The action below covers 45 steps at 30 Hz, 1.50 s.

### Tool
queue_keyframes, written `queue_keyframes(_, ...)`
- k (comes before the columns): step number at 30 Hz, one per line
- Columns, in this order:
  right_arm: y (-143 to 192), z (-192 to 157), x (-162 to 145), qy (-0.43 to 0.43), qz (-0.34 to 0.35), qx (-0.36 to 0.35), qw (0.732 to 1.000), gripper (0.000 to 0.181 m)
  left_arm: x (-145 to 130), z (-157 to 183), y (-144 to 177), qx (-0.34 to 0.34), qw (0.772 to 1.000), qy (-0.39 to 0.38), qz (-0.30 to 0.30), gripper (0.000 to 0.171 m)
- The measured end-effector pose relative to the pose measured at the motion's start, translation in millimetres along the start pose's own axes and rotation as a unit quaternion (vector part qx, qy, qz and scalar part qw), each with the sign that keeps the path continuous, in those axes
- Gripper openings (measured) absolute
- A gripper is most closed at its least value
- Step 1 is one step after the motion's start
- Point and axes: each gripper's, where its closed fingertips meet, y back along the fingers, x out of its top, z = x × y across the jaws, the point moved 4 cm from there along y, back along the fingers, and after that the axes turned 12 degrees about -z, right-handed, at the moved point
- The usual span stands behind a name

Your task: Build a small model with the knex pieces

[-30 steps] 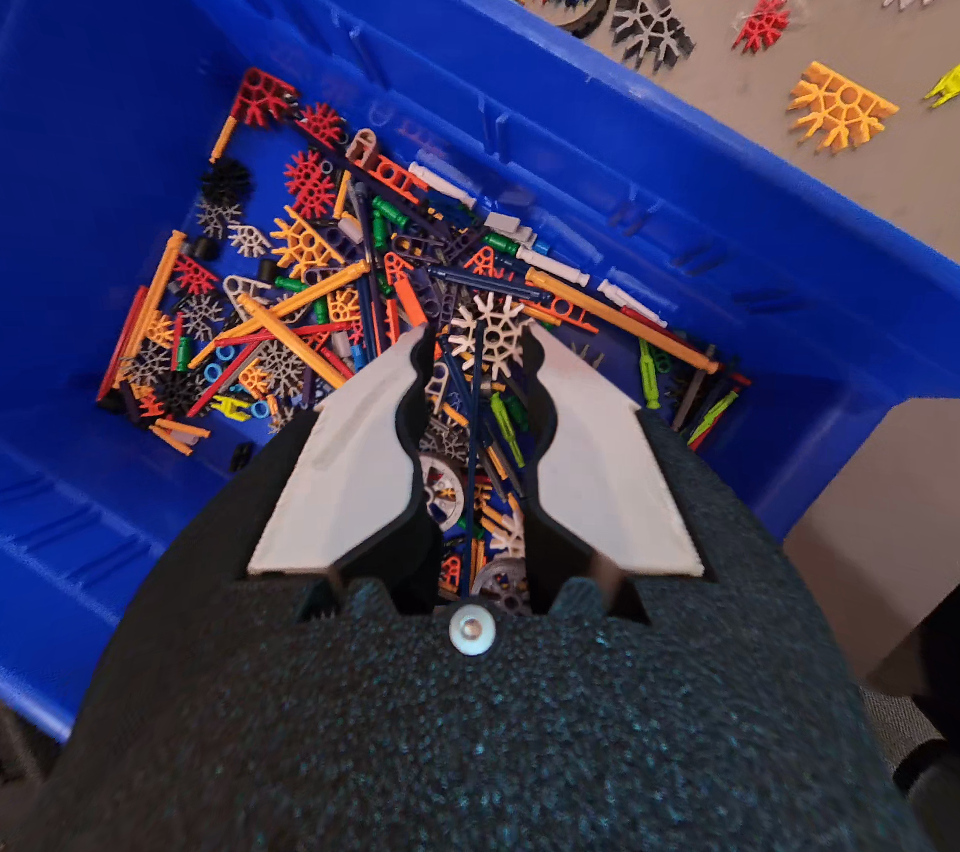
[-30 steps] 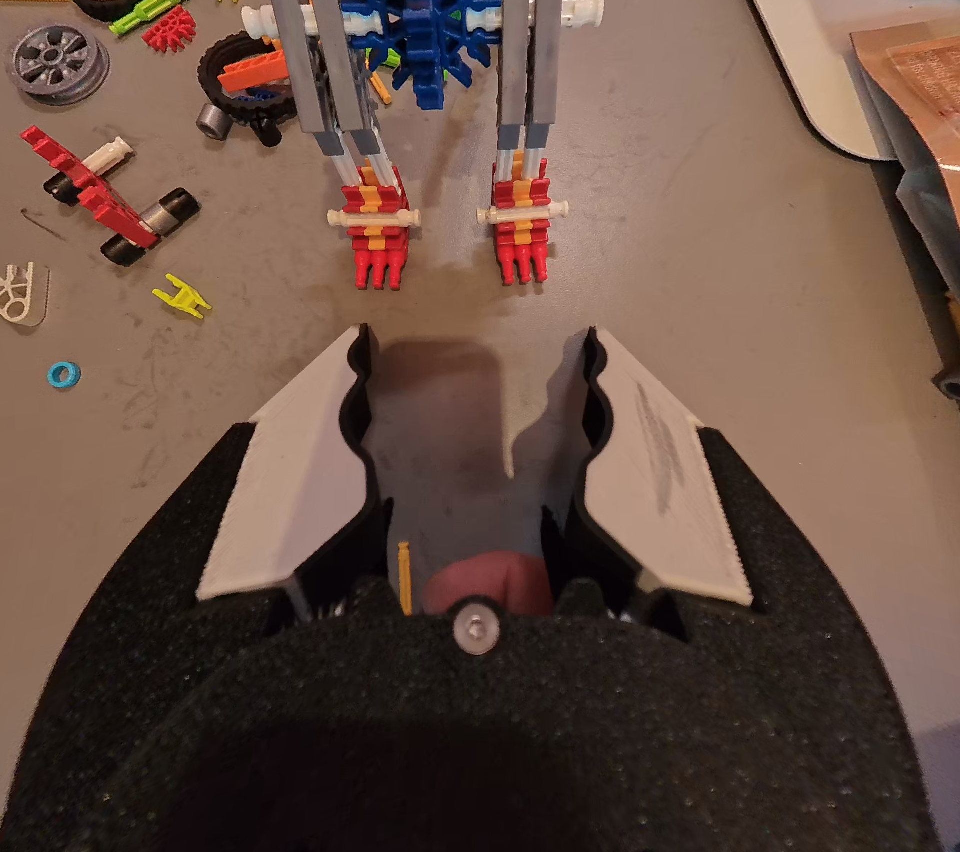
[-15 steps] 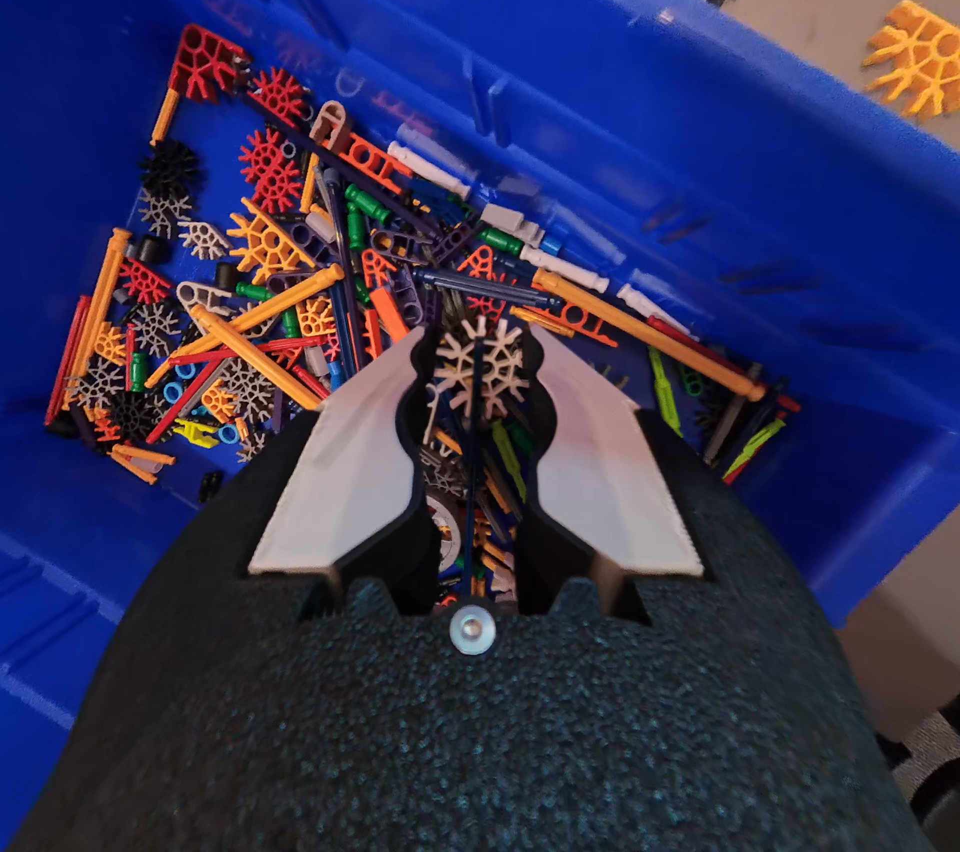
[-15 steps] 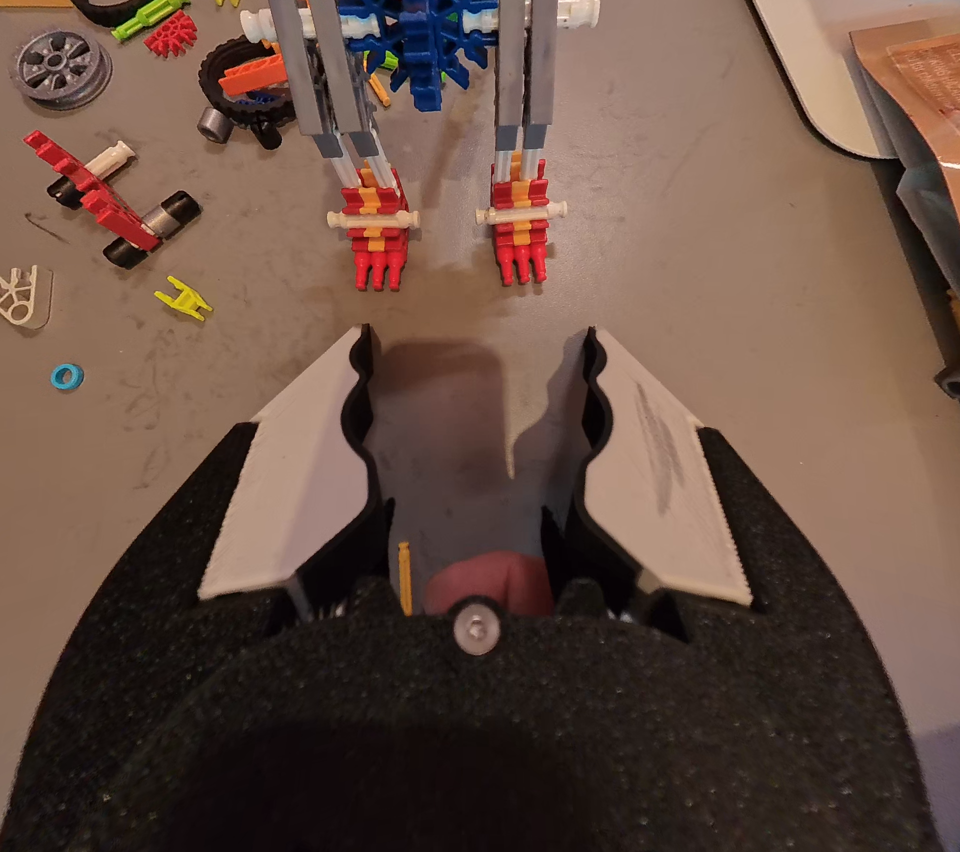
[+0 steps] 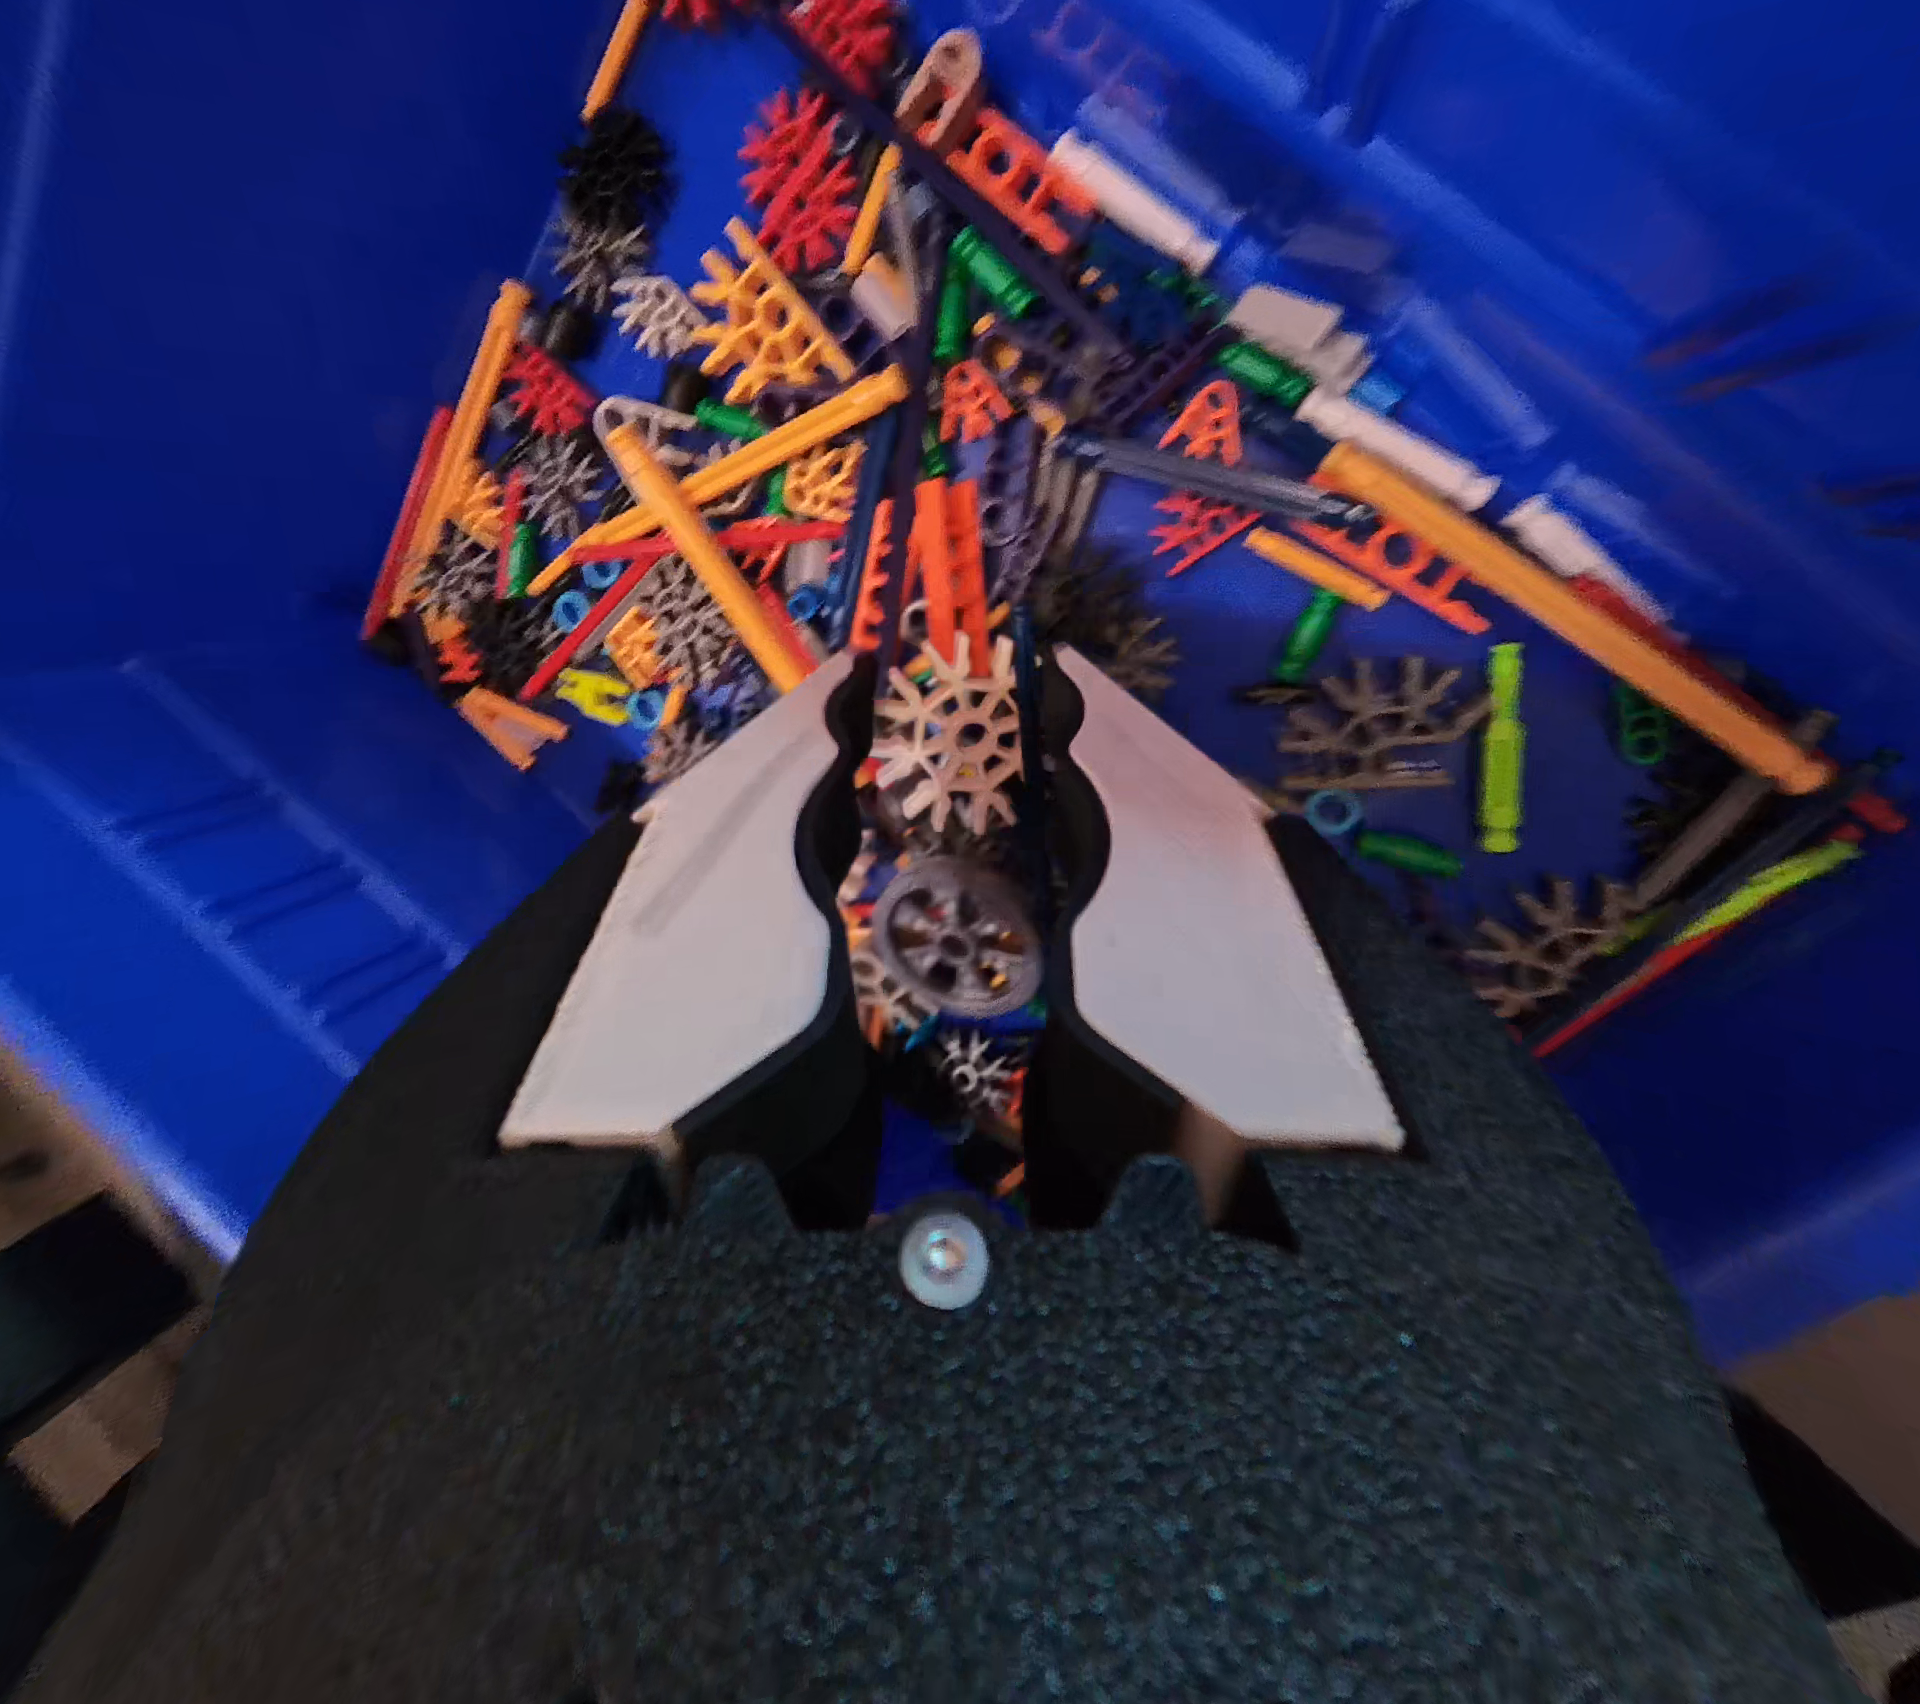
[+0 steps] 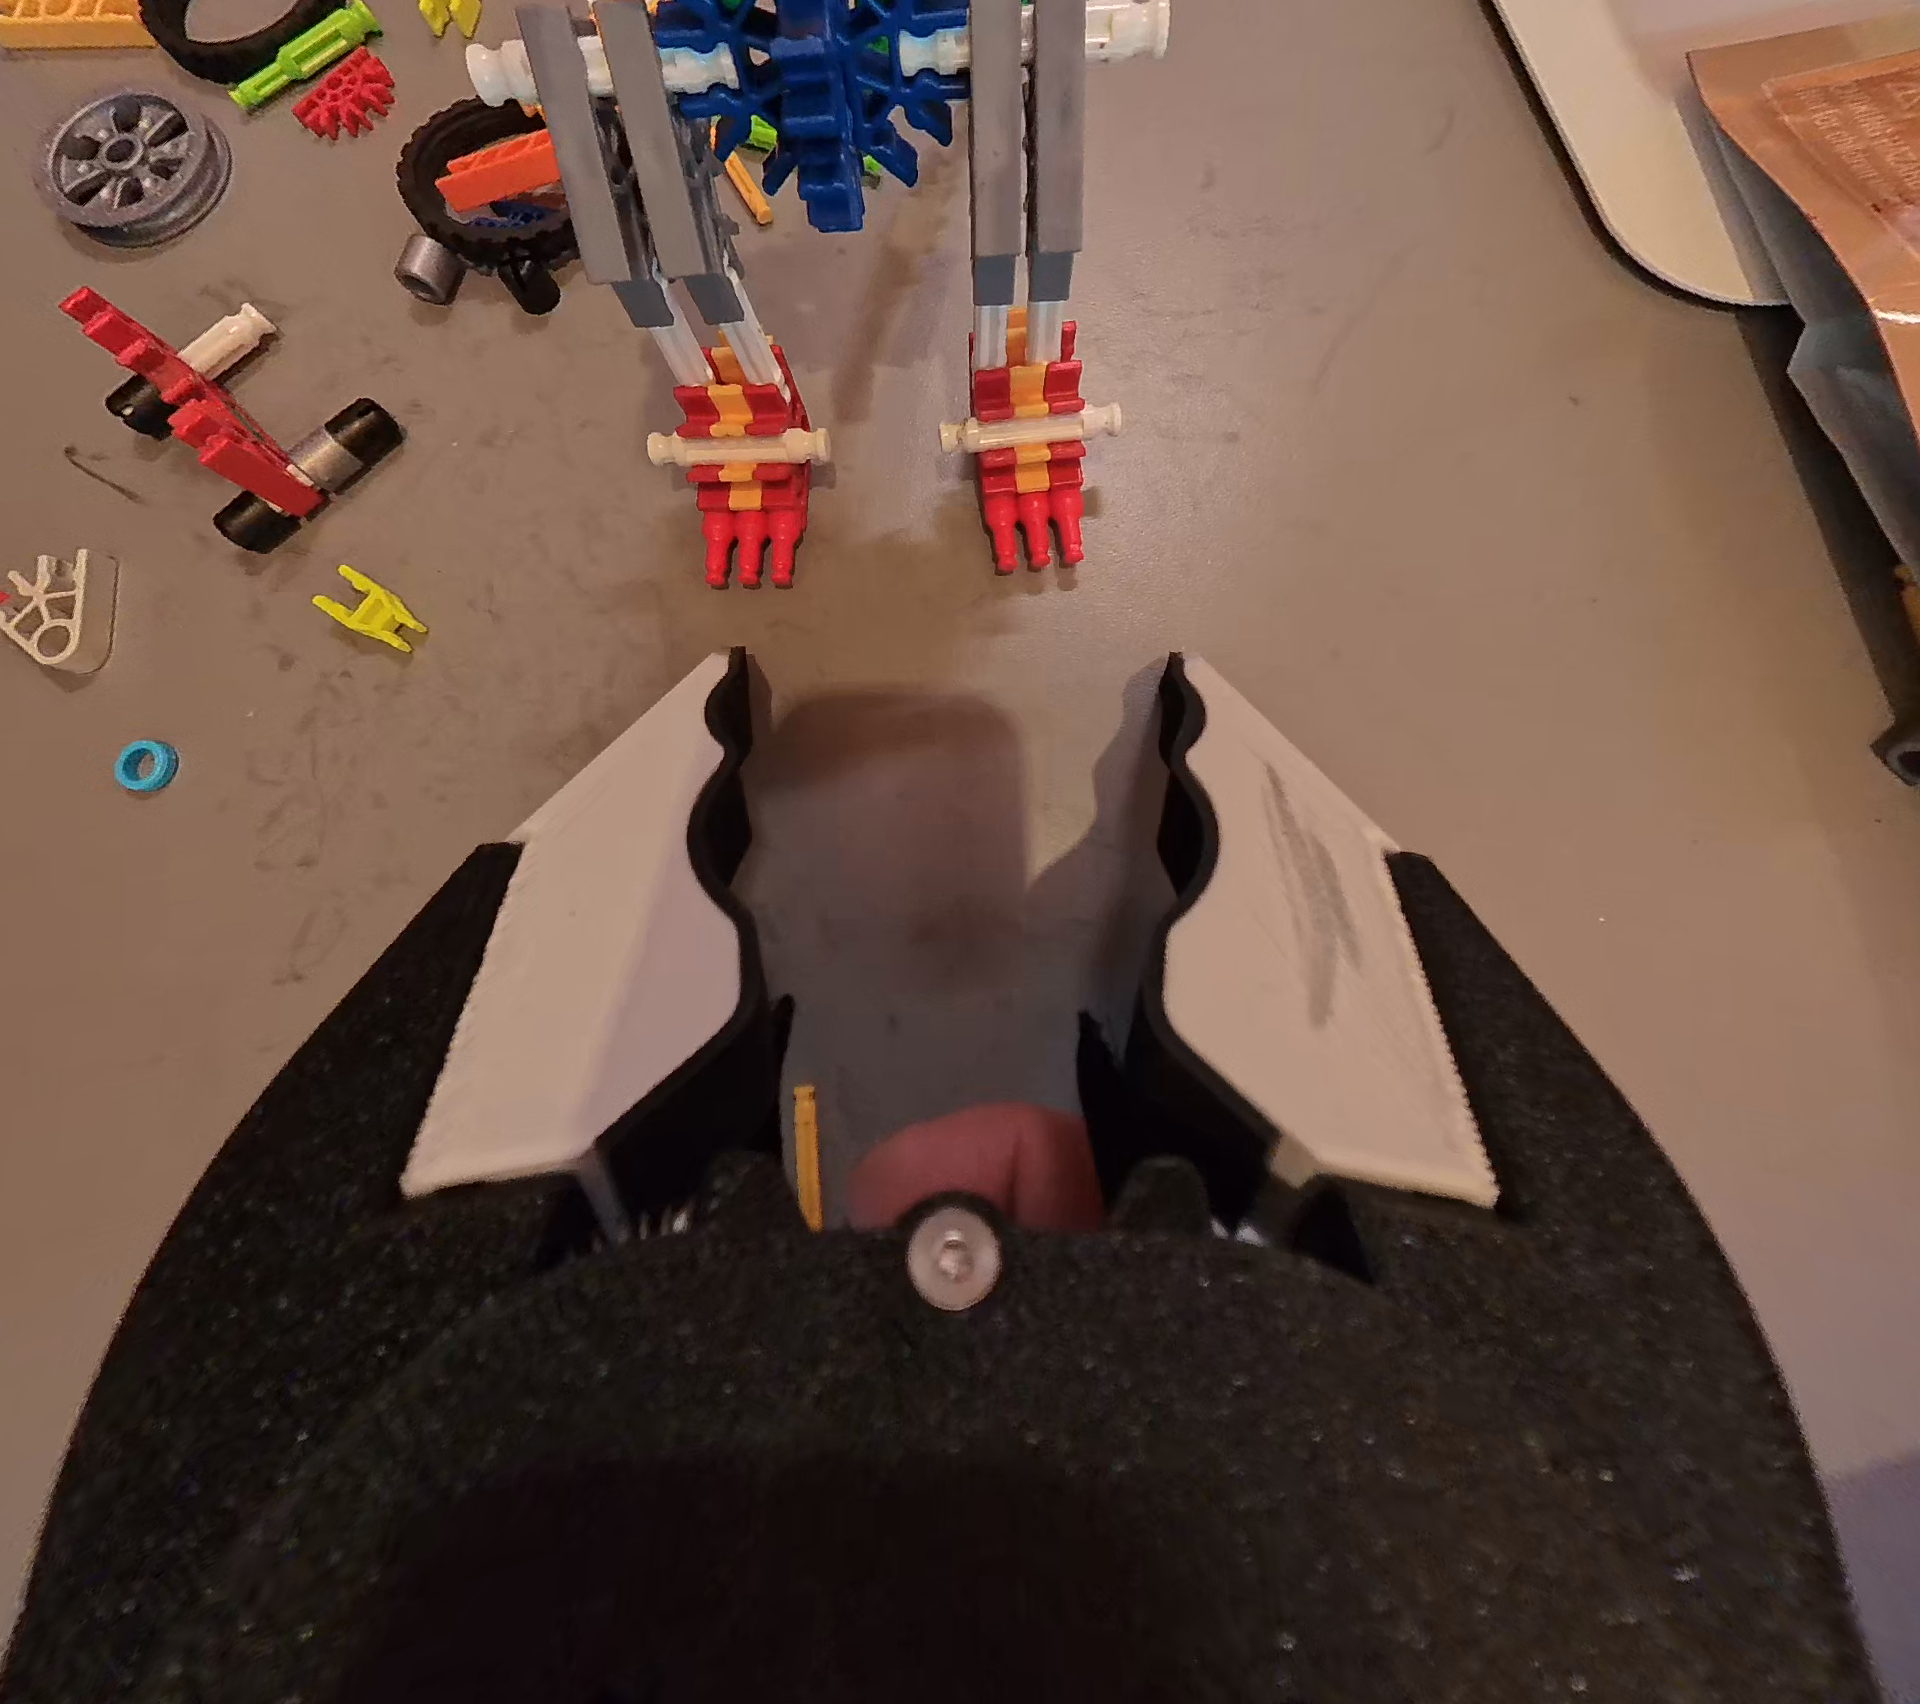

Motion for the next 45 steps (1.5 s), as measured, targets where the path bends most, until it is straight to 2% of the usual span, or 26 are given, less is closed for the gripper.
queue_keyframes(5,0.0,0.0,0.1,0.000,0.000,0.000,1.000,0.079,-1.6,-0.6,3.9,-0.013,1.000,0.008,0.012,0.029)
queue_keyframes(8,0.1,0.1,0.1,-0.001,0.000,0.000,1.000,0.079,-1.9,-2.4,5.6,-0.002,1.000,0.008,0.005,0.029)
queue_keyframes(15,0.0,0.1,0.0,-0.001,0.000,0.000,1.000,0.079,-10.4,12.7,-3.1,-0.041,0.999,-0.011,-0.028,0.030)
queue_keyframes(23,0.1,0.3,0.1,-0.002,0.001,0.001,1.000,0.078,8.0,11.0,9.9,-0.035,0.999,-0.008,0.037,0.032)
queue_keyframes(27,0.2,0.3,0.1,-0.003,0.001,0.002,1.000,0.078,13.7,7.3,8.3,-0.017,0.999,-0.008,0.046,0.033)
queue_keyframes(33,0.2,0.2,0.1,-0.002,0.001,0.001,1.000,0.078,41.4,17.3,7.3,-0.037,0.993,-0.021,0.110,0.032)
queue_keyframes(41,0.1,0.1,0.0,-0.002,0.001,0.001,1.000,0.078,50.8,28.4,-6.9,-0.055,0.992,-0.040,0.108,0.018)
queue_keyframes(45,0.1,0.1,0.1,-0.002,0.001,0.001,1.000,0.078,56.5,28.1,-7.6,-0.055,0.990,-0.037,0.121,0.018)
